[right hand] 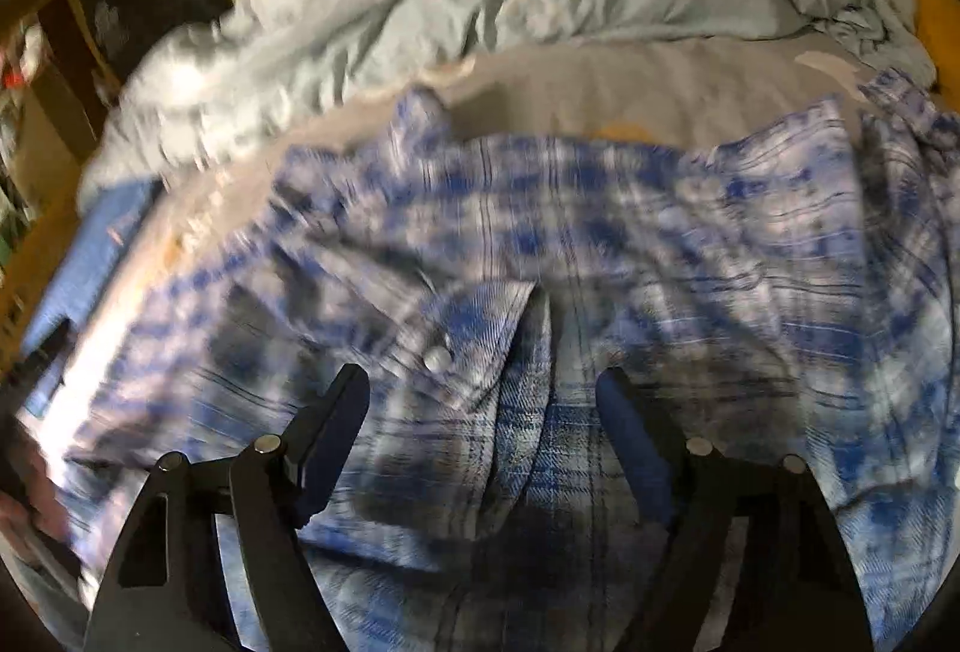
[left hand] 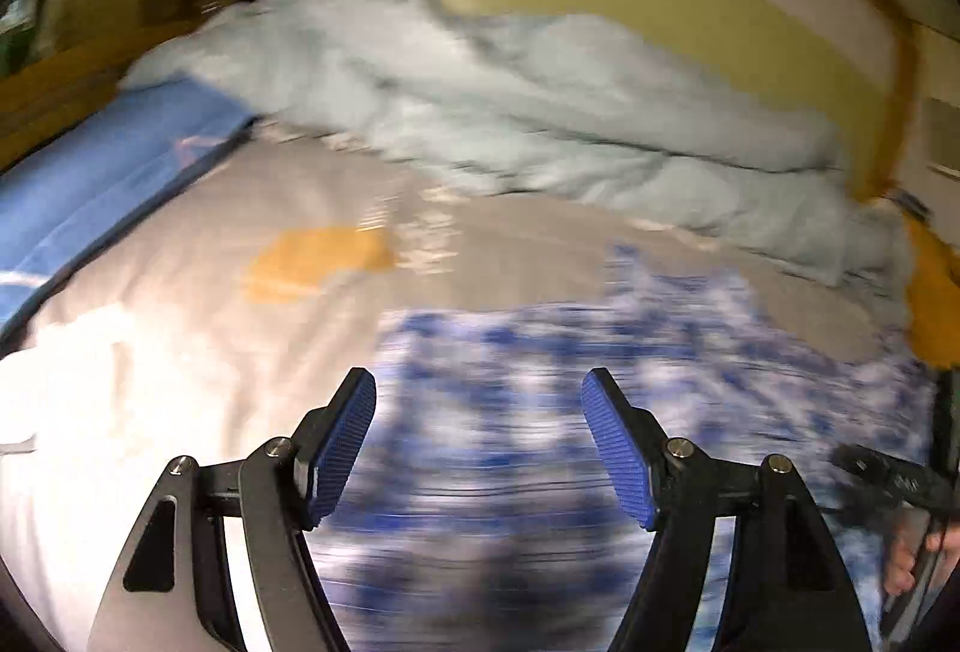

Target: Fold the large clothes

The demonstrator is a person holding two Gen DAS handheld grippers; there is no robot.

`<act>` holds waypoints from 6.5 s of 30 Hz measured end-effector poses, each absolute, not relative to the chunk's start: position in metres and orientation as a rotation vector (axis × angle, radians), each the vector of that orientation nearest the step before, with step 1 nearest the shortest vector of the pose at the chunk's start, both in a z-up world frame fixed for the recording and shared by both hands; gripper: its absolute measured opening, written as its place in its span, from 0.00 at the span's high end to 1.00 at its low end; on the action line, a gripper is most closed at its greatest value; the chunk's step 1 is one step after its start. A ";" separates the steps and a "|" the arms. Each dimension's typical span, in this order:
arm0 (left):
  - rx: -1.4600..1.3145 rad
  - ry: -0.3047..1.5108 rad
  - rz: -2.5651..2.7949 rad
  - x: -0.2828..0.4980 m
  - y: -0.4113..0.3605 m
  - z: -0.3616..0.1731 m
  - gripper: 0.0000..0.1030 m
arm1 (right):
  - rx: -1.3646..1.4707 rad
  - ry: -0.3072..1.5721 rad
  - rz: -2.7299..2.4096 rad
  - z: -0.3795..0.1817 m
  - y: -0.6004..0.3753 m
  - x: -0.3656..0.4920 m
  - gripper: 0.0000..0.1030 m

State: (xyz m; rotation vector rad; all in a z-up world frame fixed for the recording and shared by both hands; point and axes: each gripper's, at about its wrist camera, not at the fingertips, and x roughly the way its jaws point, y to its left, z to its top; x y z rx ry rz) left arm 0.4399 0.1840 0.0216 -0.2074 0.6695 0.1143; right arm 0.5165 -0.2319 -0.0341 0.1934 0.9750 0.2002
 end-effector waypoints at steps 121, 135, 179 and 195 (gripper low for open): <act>-0.054 0.474 0.033 0.416 0.098 0.018 0.00 | 0.136 0.707 -0.568 0.004 -0.423 0.531 0.77; -0.059 0.446 0.037 0.412 0.098 0.023 0.00 | 0.396 0.575 0.100 0.051 -0.384 0.495 0.98; -0.062 0.463 0.024 0.412 0.097 0.023 0.00 | 0.442 0.868 -0.059 -0.025 -0.378 0.561 0.22; -0.052 0.443 0.017 0.408 0.094 0.026 0.00 | 0.237 0.559 -0.060 0.049 -0.335 0.508 0.95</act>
